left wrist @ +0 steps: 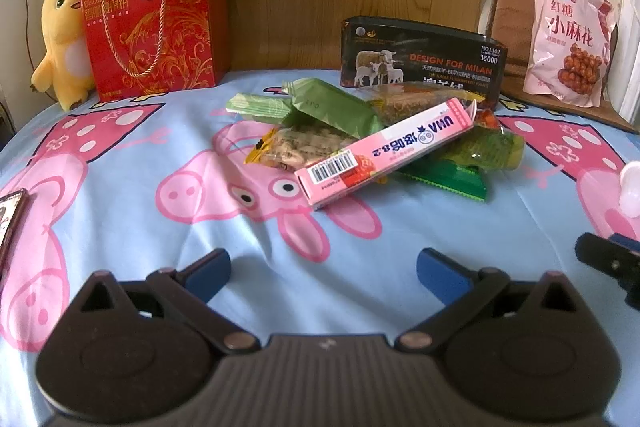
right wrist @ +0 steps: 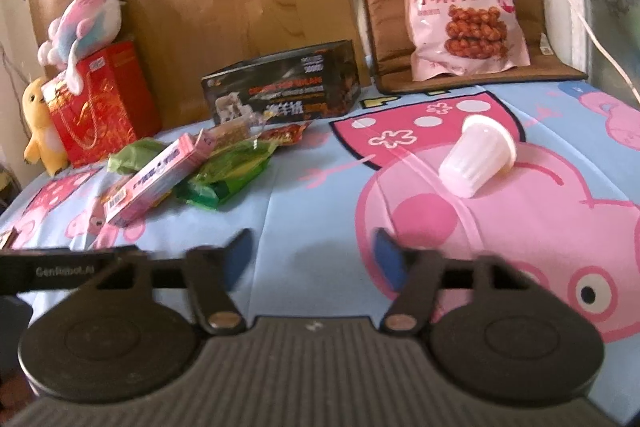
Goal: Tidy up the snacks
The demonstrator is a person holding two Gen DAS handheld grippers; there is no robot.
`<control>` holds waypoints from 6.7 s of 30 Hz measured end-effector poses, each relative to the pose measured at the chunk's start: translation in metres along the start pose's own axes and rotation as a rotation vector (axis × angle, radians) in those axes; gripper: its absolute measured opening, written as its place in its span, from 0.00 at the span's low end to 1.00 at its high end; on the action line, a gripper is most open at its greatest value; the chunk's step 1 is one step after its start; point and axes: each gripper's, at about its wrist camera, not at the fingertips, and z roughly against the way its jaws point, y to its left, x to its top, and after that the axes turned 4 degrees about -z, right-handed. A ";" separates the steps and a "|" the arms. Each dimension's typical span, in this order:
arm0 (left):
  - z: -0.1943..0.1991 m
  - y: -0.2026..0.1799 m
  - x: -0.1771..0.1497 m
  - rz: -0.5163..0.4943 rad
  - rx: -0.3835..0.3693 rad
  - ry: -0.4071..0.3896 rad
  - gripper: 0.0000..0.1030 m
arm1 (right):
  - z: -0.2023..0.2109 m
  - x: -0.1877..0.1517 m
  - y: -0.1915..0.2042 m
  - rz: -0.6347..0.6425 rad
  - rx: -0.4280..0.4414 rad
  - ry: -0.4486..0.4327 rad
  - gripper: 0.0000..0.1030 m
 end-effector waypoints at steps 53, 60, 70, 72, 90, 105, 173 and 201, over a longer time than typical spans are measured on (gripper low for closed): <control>0.095 0.135 0.085 0.084 0.044 -0.333 1.00 | 0.039 0.236 -0.018 -0.201 0.417 -0.075 0.36; 0.051 0.124 0.056 0.224 -0.195 -0.285 1.00 | -0.020 0.173 0.029 -0.002 0.346 0.173 0.36; -0.022 0.091 0.046 0.239 -0.352 0.053 0.82 | -0.086 0.113 0.068 0.241 0.292 0.308 0.36; -0.034 0.088 0.045 0.268 -0.370 0.097 0.79 | -0.096 0.111 0.067 0.219 0.303 0.347 0.36; 0.028 0.094 0.045 0.161 -0.434 -0.005 0.81 | -0.033 0.091 0.036 0.341 0.387 0.260 0.36; -0.008 0.074 0.034 0.212 -0.484 0.122 0.43 | -0.076 0.096 0.044 0.193 0.394 0.339 0.26; -0.164 0.024 0.212 0.114 -0.370 0.140 0.72 | -0.228 0.196 -0.044 -0.192 0.083 0.263 0.54; 0.005 0.104 0.086 0.306 -0.497 -0.015 0.93 | -0.154 0.110 -0.027 -0.516 0.421 0.467 0.07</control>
